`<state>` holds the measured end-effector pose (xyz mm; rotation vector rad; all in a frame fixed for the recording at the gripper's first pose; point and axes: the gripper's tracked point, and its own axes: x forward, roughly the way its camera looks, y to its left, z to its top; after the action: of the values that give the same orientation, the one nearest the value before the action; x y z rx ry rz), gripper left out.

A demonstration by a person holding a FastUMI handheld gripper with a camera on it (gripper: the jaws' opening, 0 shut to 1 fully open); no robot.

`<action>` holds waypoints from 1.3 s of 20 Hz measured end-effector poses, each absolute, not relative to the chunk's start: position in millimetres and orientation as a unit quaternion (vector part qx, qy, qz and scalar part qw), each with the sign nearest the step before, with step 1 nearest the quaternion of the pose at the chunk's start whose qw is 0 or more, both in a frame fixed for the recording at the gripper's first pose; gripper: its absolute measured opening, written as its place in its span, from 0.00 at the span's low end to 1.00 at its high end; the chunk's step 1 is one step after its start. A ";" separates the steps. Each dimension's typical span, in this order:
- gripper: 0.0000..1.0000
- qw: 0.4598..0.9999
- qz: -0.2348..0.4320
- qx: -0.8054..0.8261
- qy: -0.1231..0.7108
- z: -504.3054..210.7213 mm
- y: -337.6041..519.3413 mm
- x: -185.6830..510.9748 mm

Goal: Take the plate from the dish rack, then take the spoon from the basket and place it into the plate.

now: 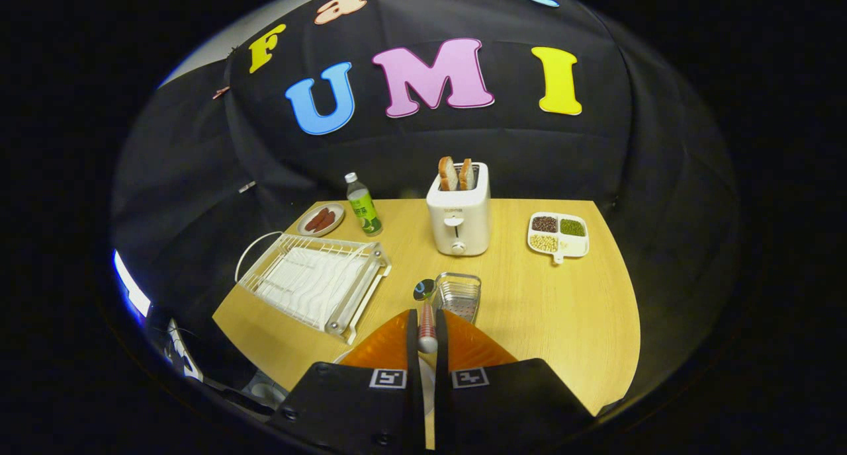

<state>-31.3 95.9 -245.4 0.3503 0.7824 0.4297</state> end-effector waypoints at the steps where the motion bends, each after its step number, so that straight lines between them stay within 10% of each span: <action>1: 0.10 0.883 0.217 0.160 0.385 -249.0 100.7 -46.7; 26: 0.15 0.820 0.251 0.189 0.478 -371.4 176.2 -143.6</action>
<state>-143.6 176.2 -371.4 0.4026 1.0167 0.5343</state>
